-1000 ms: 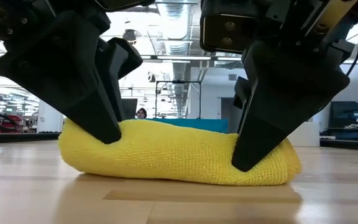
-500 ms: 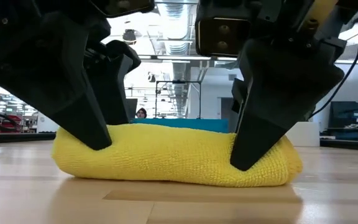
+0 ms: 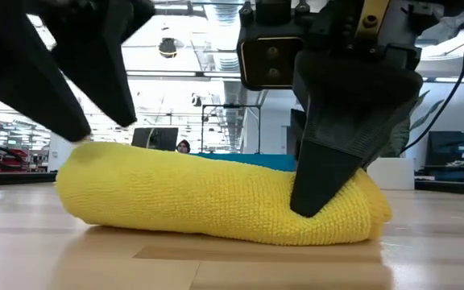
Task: Roll microfiber towels into tight, uniform cylinder then place into a basket
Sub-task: Roll the yellow microfiber cloth
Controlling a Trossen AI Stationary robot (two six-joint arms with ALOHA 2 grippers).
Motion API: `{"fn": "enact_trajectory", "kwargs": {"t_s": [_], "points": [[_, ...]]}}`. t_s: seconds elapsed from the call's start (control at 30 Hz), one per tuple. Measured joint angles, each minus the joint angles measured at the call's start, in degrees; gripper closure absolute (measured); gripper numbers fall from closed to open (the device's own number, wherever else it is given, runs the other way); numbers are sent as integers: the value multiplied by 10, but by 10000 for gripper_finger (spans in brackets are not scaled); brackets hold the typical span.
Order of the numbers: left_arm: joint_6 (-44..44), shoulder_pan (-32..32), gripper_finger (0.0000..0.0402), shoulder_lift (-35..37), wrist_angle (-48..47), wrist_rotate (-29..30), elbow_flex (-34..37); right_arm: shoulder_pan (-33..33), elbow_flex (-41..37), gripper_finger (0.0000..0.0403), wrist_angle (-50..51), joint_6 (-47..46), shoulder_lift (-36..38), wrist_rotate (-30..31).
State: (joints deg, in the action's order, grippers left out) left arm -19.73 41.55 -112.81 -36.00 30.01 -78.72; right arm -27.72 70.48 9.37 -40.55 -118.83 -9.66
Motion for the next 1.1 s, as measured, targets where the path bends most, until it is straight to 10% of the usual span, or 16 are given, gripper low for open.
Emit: {"fn": "enact_trajectory", "kwargs": {"t_s": [0.3, 1.1], "points": [[127, 16, 250, 0, 161, -15, 26, 6, 0, 367, -1, 0, 0, -10], [48, -20, 288, 0, 214, 7, 96, 9, 0, 365, -3, -18, -1, -21]]}}
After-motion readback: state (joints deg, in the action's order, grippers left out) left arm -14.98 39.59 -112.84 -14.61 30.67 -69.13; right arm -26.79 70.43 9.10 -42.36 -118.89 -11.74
